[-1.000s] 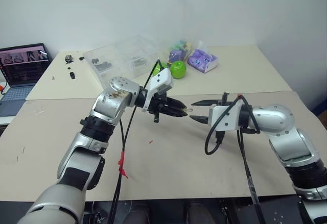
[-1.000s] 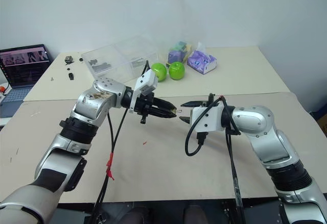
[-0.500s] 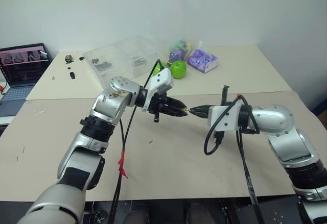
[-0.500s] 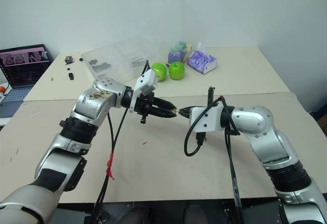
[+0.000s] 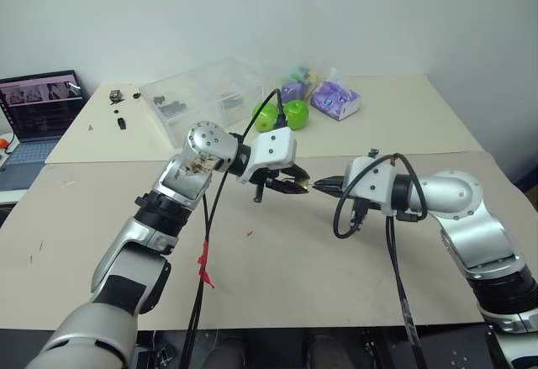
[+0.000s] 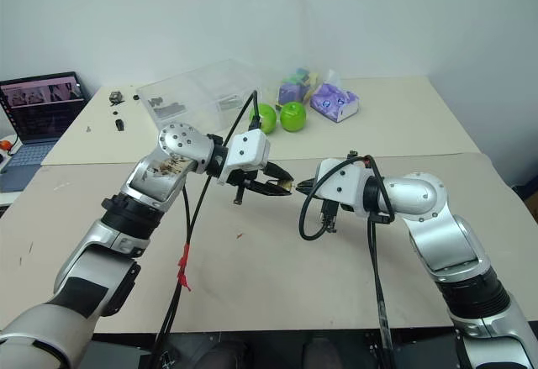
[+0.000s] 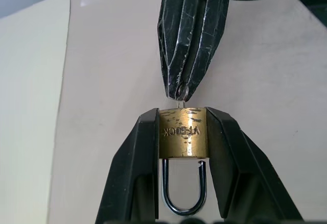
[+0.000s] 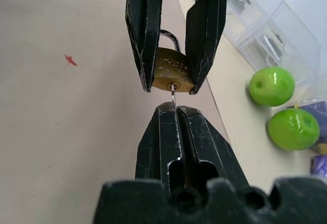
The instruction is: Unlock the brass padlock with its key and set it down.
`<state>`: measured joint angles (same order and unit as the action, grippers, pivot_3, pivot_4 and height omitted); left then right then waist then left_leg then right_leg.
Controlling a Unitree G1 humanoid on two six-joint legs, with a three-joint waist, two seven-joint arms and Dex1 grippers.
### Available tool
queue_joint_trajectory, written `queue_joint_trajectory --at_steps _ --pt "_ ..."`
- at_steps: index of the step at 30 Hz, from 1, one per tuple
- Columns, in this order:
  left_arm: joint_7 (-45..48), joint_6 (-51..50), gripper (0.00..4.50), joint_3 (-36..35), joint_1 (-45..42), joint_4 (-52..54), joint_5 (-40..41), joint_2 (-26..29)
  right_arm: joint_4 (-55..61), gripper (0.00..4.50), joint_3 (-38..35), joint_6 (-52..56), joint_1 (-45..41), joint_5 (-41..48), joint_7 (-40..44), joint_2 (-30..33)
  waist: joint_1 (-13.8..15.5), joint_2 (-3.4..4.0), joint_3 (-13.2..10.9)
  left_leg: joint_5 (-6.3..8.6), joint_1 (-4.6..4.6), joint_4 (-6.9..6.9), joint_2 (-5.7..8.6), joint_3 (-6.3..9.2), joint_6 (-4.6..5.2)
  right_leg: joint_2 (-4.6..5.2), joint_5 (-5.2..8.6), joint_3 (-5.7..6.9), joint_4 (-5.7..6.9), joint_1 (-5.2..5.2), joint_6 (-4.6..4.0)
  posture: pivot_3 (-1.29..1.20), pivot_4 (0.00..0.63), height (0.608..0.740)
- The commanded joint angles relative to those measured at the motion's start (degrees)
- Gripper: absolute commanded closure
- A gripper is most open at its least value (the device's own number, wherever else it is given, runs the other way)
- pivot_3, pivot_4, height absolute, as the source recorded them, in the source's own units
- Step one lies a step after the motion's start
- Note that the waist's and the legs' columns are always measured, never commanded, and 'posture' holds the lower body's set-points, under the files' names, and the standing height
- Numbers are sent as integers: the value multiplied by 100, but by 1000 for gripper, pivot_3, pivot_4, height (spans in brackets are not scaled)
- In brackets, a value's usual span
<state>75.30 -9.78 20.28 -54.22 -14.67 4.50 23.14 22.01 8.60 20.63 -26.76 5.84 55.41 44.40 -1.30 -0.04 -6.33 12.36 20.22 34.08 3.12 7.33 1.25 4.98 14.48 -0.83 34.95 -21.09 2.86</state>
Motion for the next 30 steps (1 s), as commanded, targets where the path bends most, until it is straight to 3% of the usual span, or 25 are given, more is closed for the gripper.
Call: queue_joint_trajectory --at_steps 1,5,11,16,24,30 --pt "-48 8 3681 -114 -128 173 67 -1 247 4467 -80 289 -116 175 69 61 20 0 0 0 0 0 0 0 0 0 0 1 0 0 0 0 150 740" --pt "-27 -677 3681 -196 -72 317 328 -33 271 4467 -56 172 -107 82 153 143 38 0 0 0 0 1 1 0 0 0 1 3 1 0 1 0 150 740" --pt "-218 -2627 3681 -505 -270 599 1092 -189 56 2665 165 -1393 22 -729 115 489 26 0 -1 1 0 2 0 -1 1 -1 5 5 1 0 9 0 150 740" --pt "-331 -3312 3681 -589 -421 580 1358 -161 -519 937 18 -2677 93 -1408 -387 592 9 1 -1 0 -4 4 1 -2 0 -2 9 4 6 1 16 0 150 740" --pt "-242 -3325 3681 -530 -415 287 1424 -62 -688 937 -286 -2972 62 -1039 -460 506 18 0 -1 -2 -2 2 1 -7 -4 -1 2 -2 1 0 3 0 150 740" --pt "-58 -2757 3681 -298 -382 -88 1152 49 -333 937 -250 -2743 -13 -746 -341 378 23 0 -1 -2 -3 1 -1 -7 -3 -2 2 -1 2 0 3 0 150 740"
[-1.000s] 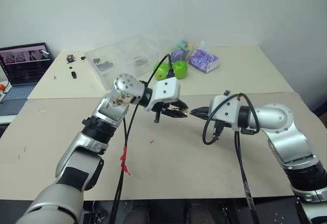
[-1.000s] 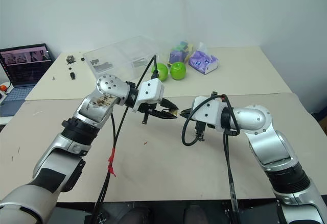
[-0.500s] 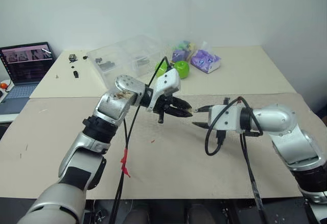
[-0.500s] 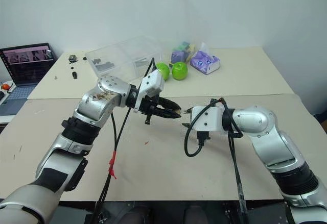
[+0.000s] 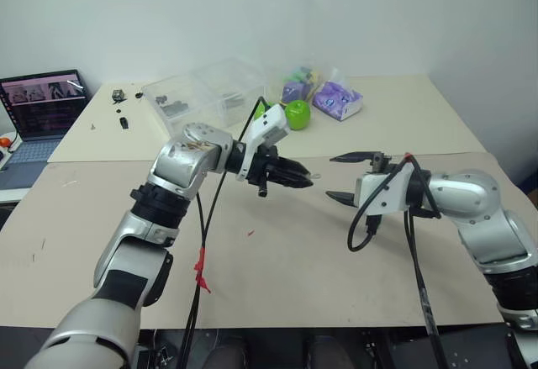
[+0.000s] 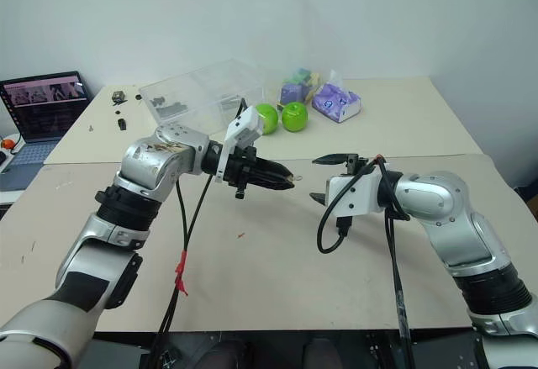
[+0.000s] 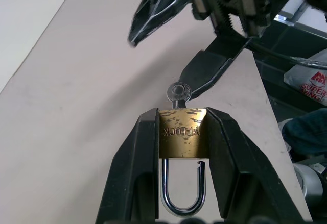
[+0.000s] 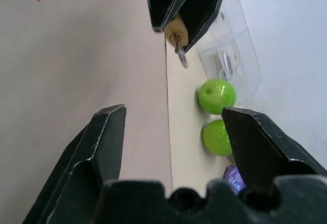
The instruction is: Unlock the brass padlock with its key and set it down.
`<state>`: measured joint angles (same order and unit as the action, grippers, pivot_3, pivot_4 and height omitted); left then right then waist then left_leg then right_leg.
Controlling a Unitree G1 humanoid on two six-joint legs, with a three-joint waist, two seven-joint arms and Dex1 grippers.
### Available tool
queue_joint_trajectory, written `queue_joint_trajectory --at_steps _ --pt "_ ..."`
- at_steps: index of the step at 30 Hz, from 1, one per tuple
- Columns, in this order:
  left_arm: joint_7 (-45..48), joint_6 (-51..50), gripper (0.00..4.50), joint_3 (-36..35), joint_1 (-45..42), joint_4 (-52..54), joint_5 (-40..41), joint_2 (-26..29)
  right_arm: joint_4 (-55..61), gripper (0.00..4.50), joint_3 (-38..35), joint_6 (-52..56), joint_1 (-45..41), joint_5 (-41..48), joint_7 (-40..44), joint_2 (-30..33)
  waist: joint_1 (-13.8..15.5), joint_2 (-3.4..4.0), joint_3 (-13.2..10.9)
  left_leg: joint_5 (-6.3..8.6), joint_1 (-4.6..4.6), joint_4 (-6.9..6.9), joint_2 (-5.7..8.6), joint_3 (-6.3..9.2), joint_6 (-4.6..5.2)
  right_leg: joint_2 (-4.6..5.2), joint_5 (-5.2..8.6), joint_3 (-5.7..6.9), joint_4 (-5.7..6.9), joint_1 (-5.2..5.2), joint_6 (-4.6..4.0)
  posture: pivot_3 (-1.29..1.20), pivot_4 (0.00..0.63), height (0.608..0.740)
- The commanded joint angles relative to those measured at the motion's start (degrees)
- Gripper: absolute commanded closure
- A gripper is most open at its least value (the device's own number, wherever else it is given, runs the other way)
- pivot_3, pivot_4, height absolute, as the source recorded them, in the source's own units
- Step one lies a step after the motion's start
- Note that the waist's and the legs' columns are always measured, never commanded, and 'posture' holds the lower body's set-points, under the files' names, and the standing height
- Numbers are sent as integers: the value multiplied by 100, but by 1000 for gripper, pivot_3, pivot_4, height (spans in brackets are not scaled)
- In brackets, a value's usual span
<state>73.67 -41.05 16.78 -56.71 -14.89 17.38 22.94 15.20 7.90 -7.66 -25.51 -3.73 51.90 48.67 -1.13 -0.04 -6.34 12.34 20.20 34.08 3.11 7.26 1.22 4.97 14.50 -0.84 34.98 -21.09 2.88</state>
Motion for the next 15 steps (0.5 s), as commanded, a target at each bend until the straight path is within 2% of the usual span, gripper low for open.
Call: queue_joint_trajectory --at_steps 1,7,15 --pt "104 352 3681 41 -163 -113 -113 34 451 937 -142 135 -135 245 35 -80 10 0 0 0 0 0 0 0 0 0 0 0 0 0 0 0 150 740" --pt "86 312 3681 8 -260 -234 -101 -106 701 937 72 173 -104 203 102 -239 19 0 0 0 3 1 3 0 0 2 0 0 -3 0 0 0 150 740" --pt "-2 -180 3681 -117 -313 134 119 -190 476 937 205 -367 -74 -206 -66 -340 9 0 0 0 2 1 2 0 1 1 0 0 -2 0 1 0 150 740"
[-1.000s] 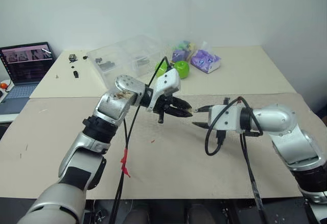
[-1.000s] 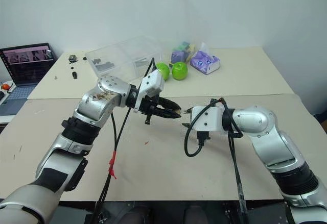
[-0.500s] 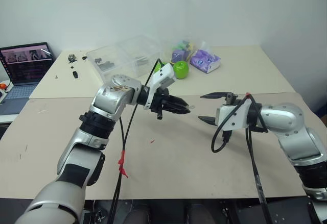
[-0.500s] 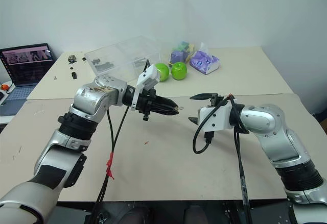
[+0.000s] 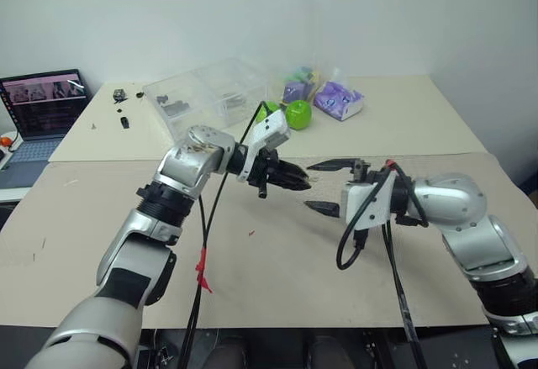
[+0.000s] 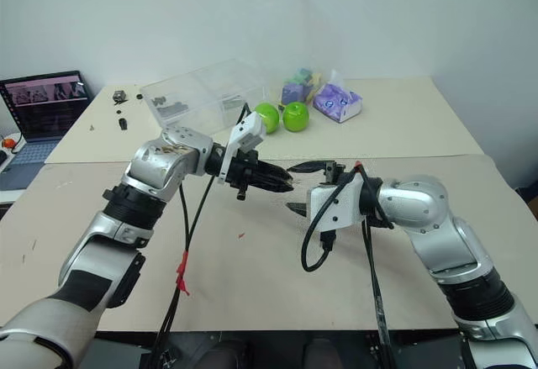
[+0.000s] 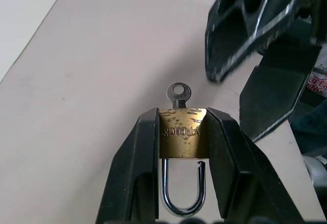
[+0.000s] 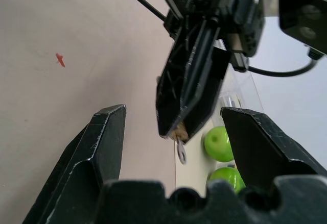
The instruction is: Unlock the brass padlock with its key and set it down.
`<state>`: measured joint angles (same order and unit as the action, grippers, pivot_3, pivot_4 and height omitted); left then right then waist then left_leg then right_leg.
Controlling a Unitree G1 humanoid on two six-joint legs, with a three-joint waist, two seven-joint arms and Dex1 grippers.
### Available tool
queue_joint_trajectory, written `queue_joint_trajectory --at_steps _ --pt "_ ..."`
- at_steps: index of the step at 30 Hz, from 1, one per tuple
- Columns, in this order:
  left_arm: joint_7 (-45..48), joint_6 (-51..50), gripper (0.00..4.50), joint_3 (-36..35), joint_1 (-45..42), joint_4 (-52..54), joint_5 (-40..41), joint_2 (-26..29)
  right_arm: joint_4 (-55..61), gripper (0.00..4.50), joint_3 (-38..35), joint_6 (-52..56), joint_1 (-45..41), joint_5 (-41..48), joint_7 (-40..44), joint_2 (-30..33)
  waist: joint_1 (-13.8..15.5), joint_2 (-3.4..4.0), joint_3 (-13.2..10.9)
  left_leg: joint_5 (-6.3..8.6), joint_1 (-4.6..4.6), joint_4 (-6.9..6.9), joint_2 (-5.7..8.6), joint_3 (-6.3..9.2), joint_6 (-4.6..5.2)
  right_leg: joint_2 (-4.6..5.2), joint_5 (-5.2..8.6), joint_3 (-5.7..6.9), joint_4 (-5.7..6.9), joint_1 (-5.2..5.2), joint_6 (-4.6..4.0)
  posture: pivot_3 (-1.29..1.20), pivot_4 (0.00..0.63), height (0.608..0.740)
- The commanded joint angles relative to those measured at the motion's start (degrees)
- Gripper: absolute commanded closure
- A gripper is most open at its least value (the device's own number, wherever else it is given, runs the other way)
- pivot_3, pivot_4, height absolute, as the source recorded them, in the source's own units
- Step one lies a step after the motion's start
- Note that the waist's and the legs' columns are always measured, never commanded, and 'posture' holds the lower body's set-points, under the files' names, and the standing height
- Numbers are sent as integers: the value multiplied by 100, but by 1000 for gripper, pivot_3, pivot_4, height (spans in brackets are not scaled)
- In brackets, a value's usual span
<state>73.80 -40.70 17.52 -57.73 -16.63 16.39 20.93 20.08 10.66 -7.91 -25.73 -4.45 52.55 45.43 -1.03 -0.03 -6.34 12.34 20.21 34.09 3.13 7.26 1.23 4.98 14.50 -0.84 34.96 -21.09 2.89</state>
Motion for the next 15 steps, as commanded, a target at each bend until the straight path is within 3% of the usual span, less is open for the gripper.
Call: queue_joint_trajectory --at_steps 1,12,15 --pt "-2 -311 3681 -206 -226 372 267 38 -84 937 -93 -477 -51 -197 -187 -19 -1 0 0 0 0 0 0 0 0 0 0 0 0 0 0 0 150 740" --pt "251 -940 3681 -161 -148 735 690 302 -396 937 -269 -1211 -44 -388 -516 -21 -7 0 0 0 -1 0 0 0 0 -1 0 -1 1 0 0 0 150 740" --pt "636 -987 3681 -77 -67 674 827 493 -200 937 -303 -903 38 -48 -449 -77 -14 0 0 0 -1 0 0 -1 -1 -1 0 -1 1 0 0 0 150 740"
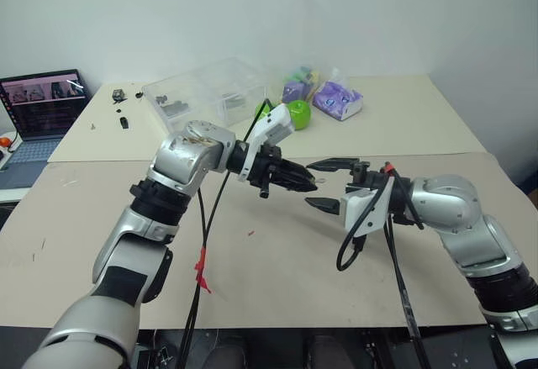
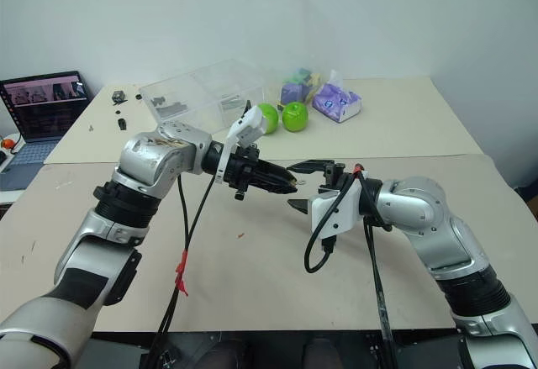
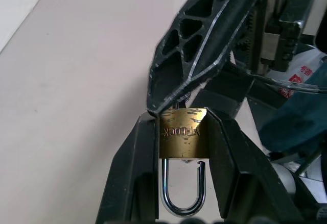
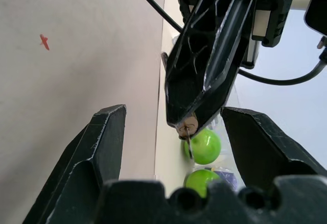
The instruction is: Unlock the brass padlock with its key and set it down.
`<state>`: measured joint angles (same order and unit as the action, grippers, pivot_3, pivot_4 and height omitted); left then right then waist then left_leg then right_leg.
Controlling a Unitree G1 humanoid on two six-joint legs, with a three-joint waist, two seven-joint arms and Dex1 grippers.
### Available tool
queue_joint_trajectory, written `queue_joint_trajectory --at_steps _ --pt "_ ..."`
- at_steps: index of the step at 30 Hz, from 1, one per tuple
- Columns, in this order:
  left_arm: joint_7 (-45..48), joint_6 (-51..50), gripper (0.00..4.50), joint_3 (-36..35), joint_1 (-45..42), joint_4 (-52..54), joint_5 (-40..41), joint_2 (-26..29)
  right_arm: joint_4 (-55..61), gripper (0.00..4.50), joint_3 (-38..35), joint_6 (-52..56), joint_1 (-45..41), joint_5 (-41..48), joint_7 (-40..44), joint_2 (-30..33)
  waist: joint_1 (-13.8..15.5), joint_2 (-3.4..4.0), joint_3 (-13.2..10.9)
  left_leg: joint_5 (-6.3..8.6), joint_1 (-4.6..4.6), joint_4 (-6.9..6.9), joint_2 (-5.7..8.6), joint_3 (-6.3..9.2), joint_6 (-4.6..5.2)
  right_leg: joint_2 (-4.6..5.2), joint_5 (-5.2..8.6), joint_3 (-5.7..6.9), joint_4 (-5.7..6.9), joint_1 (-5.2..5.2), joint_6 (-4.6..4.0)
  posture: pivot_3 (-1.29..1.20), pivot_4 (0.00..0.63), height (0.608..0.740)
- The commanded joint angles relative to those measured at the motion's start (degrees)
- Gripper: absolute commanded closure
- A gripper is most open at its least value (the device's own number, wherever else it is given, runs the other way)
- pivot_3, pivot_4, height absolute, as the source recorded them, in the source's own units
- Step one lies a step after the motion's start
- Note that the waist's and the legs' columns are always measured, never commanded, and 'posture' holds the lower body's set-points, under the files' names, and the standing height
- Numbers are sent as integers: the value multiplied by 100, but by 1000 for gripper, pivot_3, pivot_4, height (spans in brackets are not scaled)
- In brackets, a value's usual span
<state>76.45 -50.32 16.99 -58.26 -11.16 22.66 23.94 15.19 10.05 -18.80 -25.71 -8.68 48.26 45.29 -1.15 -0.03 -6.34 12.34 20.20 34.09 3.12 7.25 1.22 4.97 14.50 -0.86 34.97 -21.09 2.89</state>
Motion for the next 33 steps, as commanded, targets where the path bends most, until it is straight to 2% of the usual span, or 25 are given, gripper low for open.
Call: queue_joint_trajectory --at_steps 1,8,14,33 --pt "525 46 3681 28 21 71 202 264 417 937 -243 402 60 569 58 -82 -5 0 0 0 0 0 0 0 0 0 0 0 0 0 0 0 150 740" --pt "1211 600 3681 138 71 -579 128 377 1150 937 -275 1239 195 1305 331 -65 11 0 0 1 1 3 0 2 1 -1 0 1 0 2 -2 0 150 740" --pt "1280 771 3681 146 9 -779 82 282 1365 937 -257 1598 315 1459 383 -90 14 -1 -1 1 3 3 0 1 2 -1 0 1 -1 1 -2 0 150 740" --pt "1149 443 3681 42 -48 -528 131 277 898 937 -165 936 411 939 249 -307 4 -1 -1 2 1 3 -1 1 3 -1 0 1 1 0 -1 0 150 740"
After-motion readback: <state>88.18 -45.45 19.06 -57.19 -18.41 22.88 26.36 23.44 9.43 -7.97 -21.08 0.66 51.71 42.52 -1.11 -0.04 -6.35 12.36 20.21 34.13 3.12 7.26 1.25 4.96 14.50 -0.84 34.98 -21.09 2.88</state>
